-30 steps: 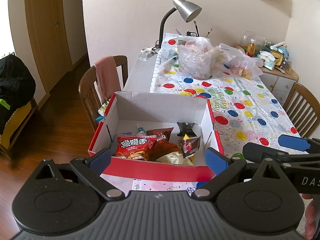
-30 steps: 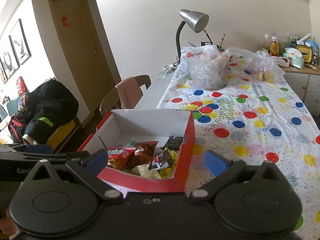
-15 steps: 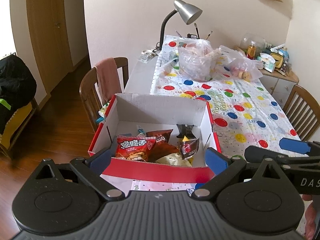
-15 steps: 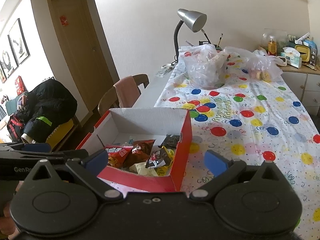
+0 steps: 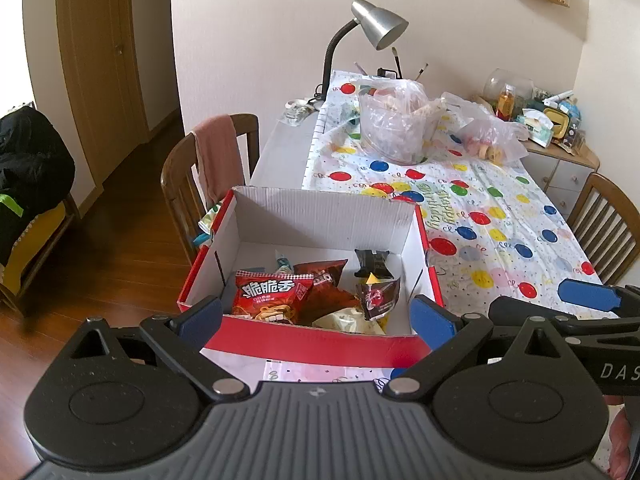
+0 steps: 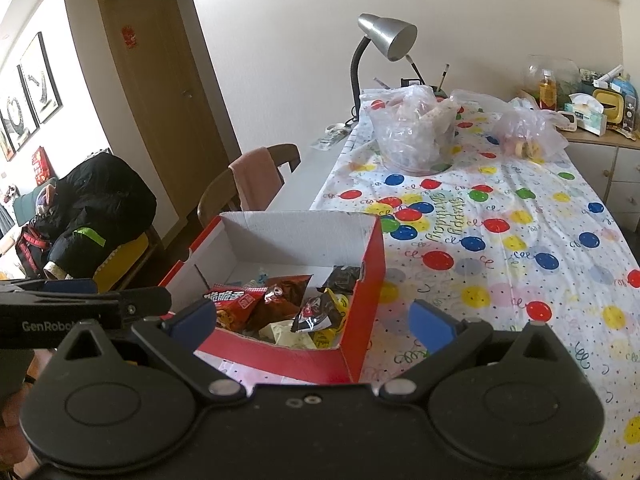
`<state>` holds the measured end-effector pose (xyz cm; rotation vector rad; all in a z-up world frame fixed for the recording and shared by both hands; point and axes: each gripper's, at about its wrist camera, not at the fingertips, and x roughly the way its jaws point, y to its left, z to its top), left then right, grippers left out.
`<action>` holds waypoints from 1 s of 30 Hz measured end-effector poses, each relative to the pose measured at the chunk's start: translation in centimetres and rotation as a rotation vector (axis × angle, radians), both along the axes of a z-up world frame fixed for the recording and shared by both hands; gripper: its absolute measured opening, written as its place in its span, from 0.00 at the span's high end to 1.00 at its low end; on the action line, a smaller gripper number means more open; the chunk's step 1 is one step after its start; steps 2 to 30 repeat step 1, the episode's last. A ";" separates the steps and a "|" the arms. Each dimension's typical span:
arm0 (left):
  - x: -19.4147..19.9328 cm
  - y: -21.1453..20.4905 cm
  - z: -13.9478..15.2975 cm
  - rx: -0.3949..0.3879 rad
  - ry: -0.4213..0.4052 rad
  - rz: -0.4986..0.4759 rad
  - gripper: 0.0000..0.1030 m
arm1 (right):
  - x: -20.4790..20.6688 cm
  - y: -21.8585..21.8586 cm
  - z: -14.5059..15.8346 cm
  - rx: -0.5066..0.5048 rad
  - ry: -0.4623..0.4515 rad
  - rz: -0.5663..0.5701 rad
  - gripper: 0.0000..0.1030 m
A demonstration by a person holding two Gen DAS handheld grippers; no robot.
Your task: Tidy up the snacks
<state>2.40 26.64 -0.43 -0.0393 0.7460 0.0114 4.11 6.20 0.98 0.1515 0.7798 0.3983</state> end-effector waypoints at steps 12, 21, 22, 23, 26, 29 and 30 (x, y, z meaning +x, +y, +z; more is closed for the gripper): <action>0.0 0.0 0.0 -0.001 0.001 -0.001 0.02 | 0.0 0.0 0.0 0.000 0.001 0.000 0.00; 0.0 0.0 0.0 -0.001 0.001 -0.001 0.02 | 0.0 0.0 0.0 0.000 0.001 0.000 0.00; 0.0 0.0 0.0 -0.001 0.001 -0.001 0.02 | 0.0 0.0 0.0 0.000 0.001 0.000 0.00; 0.0 0.0 0.0 -0.001 0.001 -0.001 0.02 | 0.0 0.0 0.0 0.000 0.001 0.000 0.00; 0.0 0.0 0.0 -0.001 0.001 -0.001 0.02 | 0.0 0.0 0.0 0.000 0.001 0.000 0.00; 0.0 0.0 0.0 -0.001 0.001 -0.001 0.02 | 0.0 0.0 0.0 0.000 0.001 0.000 0.00; 0.0 0.0 0.0 -0.001 0.001 -0.001 0.02 | 0.0 0.0 0.0 0.000 0.001 0.000 0.00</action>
